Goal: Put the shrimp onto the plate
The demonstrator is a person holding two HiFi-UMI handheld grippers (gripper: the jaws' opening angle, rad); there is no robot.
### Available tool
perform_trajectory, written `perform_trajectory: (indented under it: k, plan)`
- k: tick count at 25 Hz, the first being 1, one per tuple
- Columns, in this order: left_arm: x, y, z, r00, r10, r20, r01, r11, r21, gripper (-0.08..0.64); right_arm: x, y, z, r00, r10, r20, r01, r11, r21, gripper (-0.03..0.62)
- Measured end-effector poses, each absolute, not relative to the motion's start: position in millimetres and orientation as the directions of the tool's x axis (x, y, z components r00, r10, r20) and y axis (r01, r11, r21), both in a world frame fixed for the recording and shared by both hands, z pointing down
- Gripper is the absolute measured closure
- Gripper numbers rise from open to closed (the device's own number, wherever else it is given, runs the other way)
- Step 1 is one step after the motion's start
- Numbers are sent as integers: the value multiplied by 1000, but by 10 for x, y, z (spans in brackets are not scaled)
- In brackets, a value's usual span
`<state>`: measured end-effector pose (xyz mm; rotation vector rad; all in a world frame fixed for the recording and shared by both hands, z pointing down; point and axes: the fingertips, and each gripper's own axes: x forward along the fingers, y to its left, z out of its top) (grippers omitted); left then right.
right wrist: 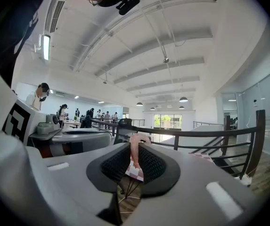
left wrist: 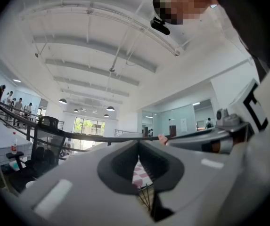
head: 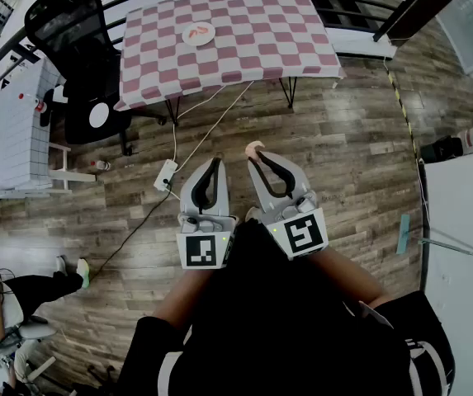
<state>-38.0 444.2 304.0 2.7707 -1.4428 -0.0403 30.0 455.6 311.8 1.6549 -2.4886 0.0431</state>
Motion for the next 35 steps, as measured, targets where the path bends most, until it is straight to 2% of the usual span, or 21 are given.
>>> perform_trajectory:
  k: [3,19,35]
  plan:
    - [-364,4420,3016,564,-824,-51,-824,-566,21,551,325,4545,3107,-386,-913,132,-917,396,55,540]
    - [-179,4511,3073,553,-832,-43,-832,-554,9,551,564,4651,3134,-398,-912,103,-916,400,8,537]
    - [-205,4278,3145,527,-849,-27,-849,-528,12,551,811,4612,3280,-359,-923,140,-932,361,-11,537]
